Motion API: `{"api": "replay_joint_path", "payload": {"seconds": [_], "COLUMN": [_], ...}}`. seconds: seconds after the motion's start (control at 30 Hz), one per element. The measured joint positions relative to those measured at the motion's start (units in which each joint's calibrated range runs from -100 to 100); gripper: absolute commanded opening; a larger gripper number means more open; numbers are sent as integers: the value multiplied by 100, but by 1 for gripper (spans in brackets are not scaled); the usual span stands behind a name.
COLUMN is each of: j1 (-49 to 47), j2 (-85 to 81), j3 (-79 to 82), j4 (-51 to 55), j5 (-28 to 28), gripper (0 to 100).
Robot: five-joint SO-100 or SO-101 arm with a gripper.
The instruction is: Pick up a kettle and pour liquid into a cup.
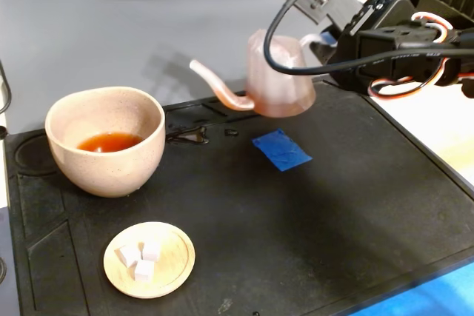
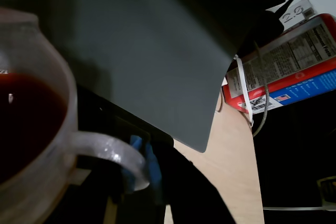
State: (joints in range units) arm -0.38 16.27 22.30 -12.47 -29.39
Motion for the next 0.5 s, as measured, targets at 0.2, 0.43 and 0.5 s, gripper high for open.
{"api": "replay_joint_path", "payload": {"seconds": [0.2,0.43,0.5], "j1": [0,8,30], "j2": [394,882,933], "j3": [0,-10,-10], "j4": [-26,-551,-639], "j5": [0,0,0], "gripper": [1,1,1]}}
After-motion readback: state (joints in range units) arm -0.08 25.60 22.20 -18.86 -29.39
